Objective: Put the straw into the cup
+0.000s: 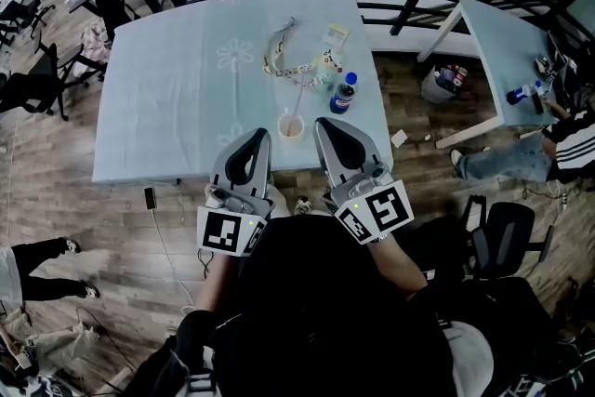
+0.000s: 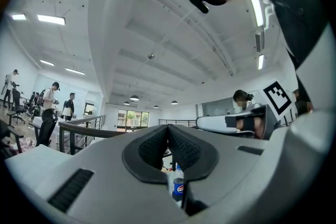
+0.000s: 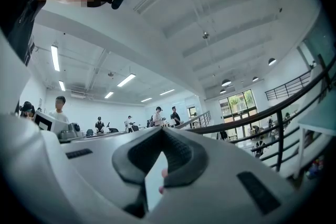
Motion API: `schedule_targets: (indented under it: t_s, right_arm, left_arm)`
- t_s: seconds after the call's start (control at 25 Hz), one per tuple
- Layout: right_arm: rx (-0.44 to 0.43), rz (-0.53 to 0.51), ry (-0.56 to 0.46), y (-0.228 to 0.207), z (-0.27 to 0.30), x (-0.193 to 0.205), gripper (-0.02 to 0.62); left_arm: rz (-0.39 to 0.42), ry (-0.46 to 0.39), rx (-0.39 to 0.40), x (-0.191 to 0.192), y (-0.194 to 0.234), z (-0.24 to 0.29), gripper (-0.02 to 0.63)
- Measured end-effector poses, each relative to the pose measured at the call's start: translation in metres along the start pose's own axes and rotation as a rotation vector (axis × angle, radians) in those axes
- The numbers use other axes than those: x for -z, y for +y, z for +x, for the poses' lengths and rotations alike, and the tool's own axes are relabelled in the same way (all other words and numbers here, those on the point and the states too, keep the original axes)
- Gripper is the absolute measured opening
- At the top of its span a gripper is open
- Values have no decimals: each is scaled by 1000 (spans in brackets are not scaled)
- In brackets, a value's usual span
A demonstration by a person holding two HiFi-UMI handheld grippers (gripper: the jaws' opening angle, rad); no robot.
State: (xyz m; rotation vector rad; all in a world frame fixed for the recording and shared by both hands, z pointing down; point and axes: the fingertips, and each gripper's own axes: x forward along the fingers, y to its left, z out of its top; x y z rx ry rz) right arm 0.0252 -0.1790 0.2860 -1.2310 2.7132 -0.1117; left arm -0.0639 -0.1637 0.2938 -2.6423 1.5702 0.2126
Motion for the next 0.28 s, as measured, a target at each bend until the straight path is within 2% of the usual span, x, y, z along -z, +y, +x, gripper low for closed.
schedule_targets:
  t_s: [0.16,0.28]
  right_arm:
    - [1,2,10,0,3,3,6]
    - [-4,-3,4,0,7,2,6]
  left_arm:
    - [-5,8,9,6,-3,0,12]
    - [-3,-27,28,4,-6,3,12]
